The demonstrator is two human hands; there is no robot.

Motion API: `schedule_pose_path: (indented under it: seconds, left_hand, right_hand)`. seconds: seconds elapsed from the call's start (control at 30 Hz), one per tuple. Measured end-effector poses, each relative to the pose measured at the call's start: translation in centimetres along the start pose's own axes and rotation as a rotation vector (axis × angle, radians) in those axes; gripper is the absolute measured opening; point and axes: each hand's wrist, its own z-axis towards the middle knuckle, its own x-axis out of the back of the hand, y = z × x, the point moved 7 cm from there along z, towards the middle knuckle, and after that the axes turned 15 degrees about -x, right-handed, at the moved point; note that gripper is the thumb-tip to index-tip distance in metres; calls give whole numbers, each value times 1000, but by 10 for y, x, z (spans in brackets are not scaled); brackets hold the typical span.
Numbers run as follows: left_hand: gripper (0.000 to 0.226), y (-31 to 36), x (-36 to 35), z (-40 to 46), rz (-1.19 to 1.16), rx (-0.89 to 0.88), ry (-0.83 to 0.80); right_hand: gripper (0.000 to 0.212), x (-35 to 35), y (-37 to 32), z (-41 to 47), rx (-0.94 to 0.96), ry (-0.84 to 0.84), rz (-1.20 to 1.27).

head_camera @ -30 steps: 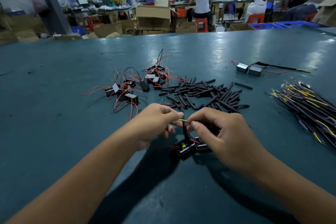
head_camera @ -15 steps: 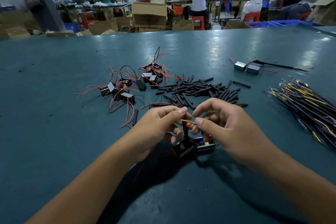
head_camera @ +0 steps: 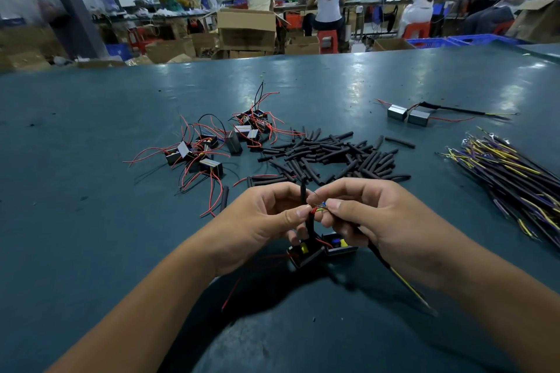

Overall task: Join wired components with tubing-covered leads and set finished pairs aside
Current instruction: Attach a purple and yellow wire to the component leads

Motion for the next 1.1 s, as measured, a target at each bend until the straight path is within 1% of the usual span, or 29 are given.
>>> schedule_pose_path:
  seconds: [0.1,0.2,0.3,0.47,0.57,0.7,0.8,0.93,1.03,1.1]
  left_hand:
    - [26,1,-1,1,21,-34,5]
    - [28,3,-1,2,36,-64,3]
    - [26,3,1,2,61,-77,8]
    - [27,4,0,1,146,-92,-19]
    - [31,4,-3,2,219,-94,-53]
    - [28,9,-6,2,289,-103,-70]
    - [22,16,-6,2,410,-176,-70]
    - [21,21,-7,2,482,-240,-56]
    - [20,23,-1,1,499,-277,19]
    - [17,25,0,0,543,-324,35]
  right_hand:
    - [16,-3,4,1,-62,-89,98]
    - [22,-6,7,2,-118,-165,186]
    - [23,-6,8,3,-148,-186,239]
    - [24,0,9,3,-169,-145,168]
    - [19,3,8,3,-158,-117,139]
    - [13,5,3,1,-105,-86,72]
    - [14,7,1,1,-70,-48,43]
    - [20,8,-3,0,-6,-7,-37]
    - [23,10,-5,0,16,18,-80]
    - [21,11,-5,0,20,32,-92]
